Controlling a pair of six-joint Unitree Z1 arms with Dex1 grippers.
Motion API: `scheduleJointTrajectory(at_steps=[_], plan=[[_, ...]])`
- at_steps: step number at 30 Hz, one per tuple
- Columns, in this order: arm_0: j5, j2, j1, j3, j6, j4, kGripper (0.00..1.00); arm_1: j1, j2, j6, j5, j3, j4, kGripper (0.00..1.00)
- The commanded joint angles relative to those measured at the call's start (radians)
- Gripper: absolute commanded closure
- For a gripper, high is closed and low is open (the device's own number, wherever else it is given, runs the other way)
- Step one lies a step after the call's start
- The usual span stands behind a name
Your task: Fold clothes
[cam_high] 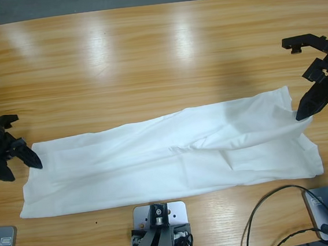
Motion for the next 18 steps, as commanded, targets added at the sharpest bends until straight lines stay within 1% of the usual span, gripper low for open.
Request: scheduleJointTrajectory(at_steps=[1,7,11,14,18], plan=[[0.036,-0.034,0.13,0.035,-0.013,-0.136,0.17,-0.005,0.001,-0.009,-0.013,0.03,0.01,1.0],[-0.026,-0.04,0.117,0.156,-0.084,-0.295,0.162,-0.005,0.009,-0.01,-0.013,0.029,0.005,1.0],[-0.048,-0.049,0.117,0.227,-0.125,-0.379,0.089,-0.005,0.012,-0.01,-0.012,0.029,0.003,1.0],[-0.064,-0.074,0.117,0.24,-0.164,-0.423,0.078,-0.005,0.01,-0.01,-0.011,0.032,0.001,1.0],[-0.079,-0.095,0.117,0.225,-0.185,-0.425,0.078,-0.005,0.006,-0.01,-0.008,0.039,-0.002,1.0]])
